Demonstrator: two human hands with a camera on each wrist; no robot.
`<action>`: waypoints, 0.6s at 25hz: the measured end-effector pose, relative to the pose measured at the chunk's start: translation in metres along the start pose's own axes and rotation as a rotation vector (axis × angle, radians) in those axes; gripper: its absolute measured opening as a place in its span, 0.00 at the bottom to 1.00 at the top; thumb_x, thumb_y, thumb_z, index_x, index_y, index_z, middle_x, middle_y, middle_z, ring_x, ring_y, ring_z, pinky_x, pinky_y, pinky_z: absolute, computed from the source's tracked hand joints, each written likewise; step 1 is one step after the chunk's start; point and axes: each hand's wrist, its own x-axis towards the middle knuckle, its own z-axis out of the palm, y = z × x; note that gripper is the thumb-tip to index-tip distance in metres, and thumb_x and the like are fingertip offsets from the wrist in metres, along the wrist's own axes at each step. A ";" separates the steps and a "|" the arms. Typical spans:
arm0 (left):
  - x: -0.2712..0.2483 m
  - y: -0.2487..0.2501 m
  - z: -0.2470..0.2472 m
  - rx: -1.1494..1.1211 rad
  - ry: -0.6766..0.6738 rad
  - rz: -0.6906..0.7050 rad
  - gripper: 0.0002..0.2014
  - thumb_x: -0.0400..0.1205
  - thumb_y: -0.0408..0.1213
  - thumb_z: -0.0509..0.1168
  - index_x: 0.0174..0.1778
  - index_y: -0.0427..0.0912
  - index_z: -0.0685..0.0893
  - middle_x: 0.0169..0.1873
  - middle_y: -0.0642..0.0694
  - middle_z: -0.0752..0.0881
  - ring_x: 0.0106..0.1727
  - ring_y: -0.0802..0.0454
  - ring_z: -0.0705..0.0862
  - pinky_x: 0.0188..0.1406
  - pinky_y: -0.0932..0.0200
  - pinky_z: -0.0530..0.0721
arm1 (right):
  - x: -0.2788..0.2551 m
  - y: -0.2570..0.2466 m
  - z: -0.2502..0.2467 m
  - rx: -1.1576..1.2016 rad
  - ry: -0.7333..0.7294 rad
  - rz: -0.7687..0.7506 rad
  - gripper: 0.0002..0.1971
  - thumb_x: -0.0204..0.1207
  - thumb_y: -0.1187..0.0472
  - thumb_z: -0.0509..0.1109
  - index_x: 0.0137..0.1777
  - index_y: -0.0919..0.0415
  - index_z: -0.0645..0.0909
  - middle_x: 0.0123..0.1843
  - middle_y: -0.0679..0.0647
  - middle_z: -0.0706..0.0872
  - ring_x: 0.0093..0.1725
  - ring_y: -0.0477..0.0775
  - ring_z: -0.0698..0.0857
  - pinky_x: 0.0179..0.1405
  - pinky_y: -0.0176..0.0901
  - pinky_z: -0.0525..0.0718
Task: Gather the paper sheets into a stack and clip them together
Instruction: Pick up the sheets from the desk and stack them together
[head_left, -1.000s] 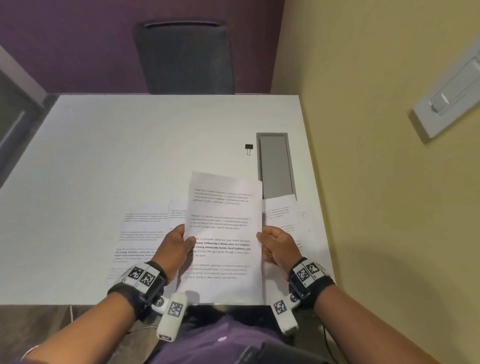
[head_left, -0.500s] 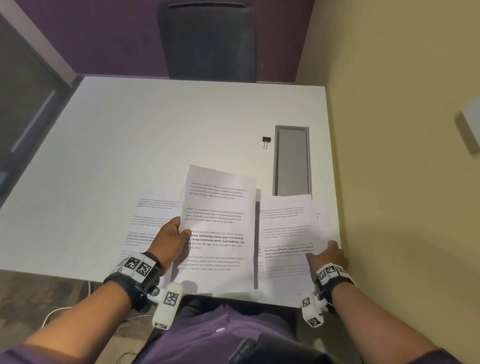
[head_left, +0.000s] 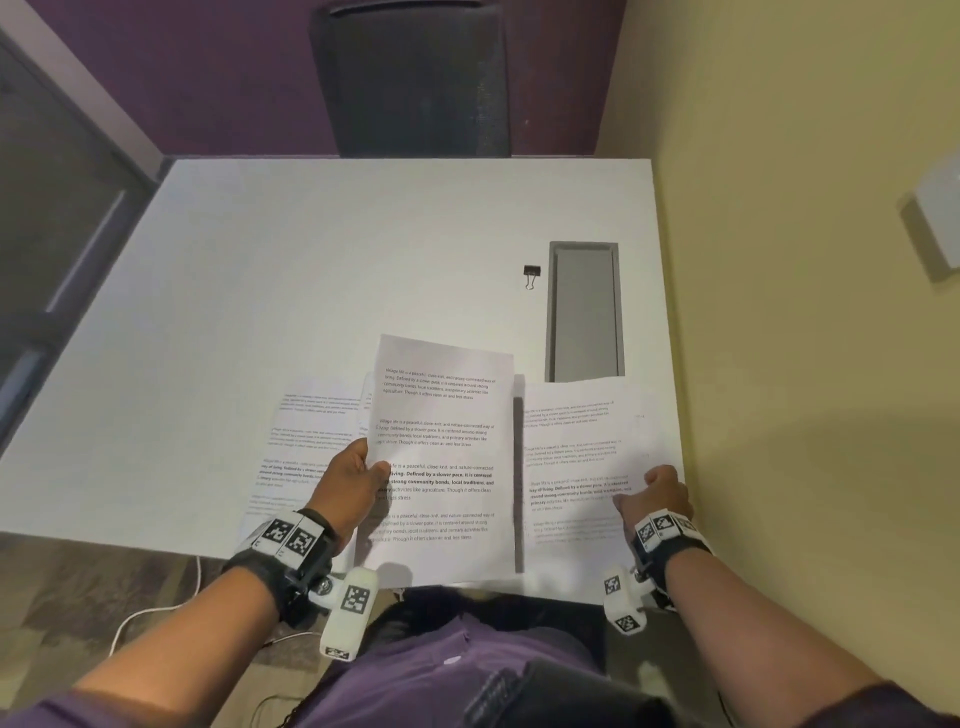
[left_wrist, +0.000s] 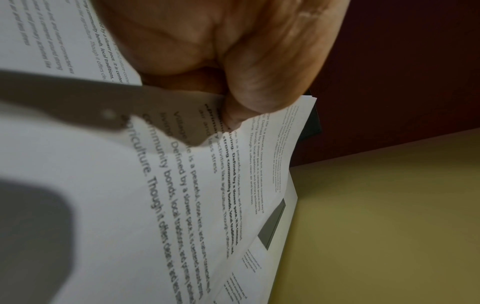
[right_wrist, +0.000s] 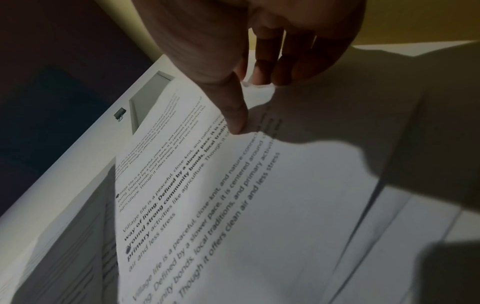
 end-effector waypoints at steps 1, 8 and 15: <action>-0.001 -0.002 0.001 -0.001 0.002 0.003 0.14 0.87 0.24 0.60 0.57 0.48 0.85 0.52 0.43 0.93 0.58 0.35 0.89 0.63 0.36 0.86 | 0.000 0.001 -0.001 0.022 -0.006 0.008 0.32 0.64 0.57 0.83 0.64 0.54 0.71 0.62 0.59 0.83 0.56 0.67 0.86 0.53 0.58 0.89; -0.008 -0.004 -0.008 -0.006 0.015 0.006 0.13 0.87 0.24 0.60 0.58 0.45 0.85 0.52 0.43 0.93 0.57 0.38 0.90 0.63 0.37 0.86 | -0.001 0.004 -0.008 0.068 -0.074 -0.008 0.29 0.65 0.60 0.84 0.65 0.61 0.77 0.61 0.61 0.86 0.53 0.65 0.87 0.55 0.56 0.90; -0.013 -0.016 -0.014 0.020 0.029 -0.012 0.12 0.86 0.26 0.61 0.55 0.46 0.85 0.51 0.36 0.92 0.55 0.34 0.90 0.61 0.31 0.86 | -0.007 -0.001 -0.012 0.084 -0.024 -0.007 0.12 0.72 0.68 0.69 0.54 0.59 0.78 0.52 0.59 0.87 0.48 0.64 0.86 0.51 0.55 0.89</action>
